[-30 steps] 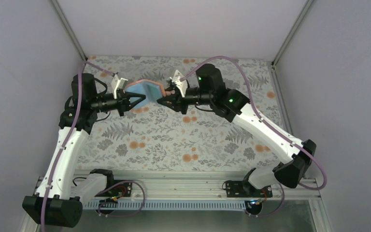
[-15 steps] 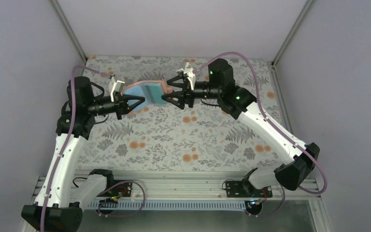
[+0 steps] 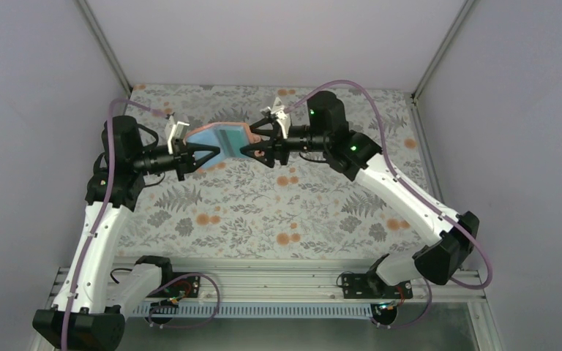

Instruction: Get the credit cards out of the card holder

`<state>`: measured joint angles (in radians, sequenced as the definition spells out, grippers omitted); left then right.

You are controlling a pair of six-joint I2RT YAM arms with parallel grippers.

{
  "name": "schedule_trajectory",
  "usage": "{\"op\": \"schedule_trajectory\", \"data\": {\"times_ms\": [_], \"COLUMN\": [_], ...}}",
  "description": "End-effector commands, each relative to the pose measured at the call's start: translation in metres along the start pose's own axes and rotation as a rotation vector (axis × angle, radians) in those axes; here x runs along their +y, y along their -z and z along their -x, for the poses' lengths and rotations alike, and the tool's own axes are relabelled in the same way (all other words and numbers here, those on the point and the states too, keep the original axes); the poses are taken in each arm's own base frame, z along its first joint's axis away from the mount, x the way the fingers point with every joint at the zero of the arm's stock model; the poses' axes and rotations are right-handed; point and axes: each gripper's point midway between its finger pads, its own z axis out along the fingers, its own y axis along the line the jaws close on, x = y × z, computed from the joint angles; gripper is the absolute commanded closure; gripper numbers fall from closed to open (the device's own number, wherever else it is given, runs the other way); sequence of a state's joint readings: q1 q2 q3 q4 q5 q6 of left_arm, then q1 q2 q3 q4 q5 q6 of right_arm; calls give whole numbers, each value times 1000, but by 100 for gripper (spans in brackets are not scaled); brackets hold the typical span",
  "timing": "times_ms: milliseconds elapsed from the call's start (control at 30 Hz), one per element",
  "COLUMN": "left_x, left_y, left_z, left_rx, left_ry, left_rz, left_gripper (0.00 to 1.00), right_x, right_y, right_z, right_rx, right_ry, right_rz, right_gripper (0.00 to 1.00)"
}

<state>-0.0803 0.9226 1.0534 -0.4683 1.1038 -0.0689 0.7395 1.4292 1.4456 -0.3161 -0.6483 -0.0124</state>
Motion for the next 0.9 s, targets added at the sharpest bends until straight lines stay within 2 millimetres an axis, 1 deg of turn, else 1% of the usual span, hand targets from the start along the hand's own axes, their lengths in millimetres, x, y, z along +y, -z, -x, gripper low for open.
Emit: {"op": "schedule_trajectory", "data": {"times_ms": [0,67,200,267,333,367,400,433,500,533,633,700,767,867], "left_x": [-12,-17,-24,-25,-25,-26,-26,-27,-28,-29,-30,-30,-30,-29], "left_y": [3,2,-1,-2,-1,-1,-1,-1,0,1,1,0,0,0], "left_z": [5,7,8,9,9,8,7,6,5,5,5,4,4,5], "left_rx": [-6,0,14,13,14,15,17,19,19,19,21,22,23,21], "left_ry": [-79,-106,-120,-116,-128,-130,-133,-137,-146,-151,-164,-160,-155,-155], "left_rz": [-41,-57,-93,-101,-102,-102,-104,-105,-103,-104,-107,-108,-109,-110], "left_gripper": [98,98,98,98,98,98,98,98,98,98,98,98,98,98], "right_x": [11,6,6,4,0,-2,-3,-3,1,3,3,2,6,11], "right_y": [37,38,24,23,27,29,30,31,34,36,36,33,27,25], "right_z": [30,31,25,25,26,27,29,31,31,31,22,17,12,9], "right_rx": [-69,-58,-35,-37,-48,-52,-55,-56,-55,-52,-18,-2,11,10], "right_ry": [102,106,55,56,72,76,78,78,85,94,102,79,59,72], "right_rz": [3,-21,38,19,-18,-37,-51,-52,-42,-36,-38,-27,20,46], "right_gripper": [26,26,29,29,30,31,35,40,44,44,41,42,42,41]}}
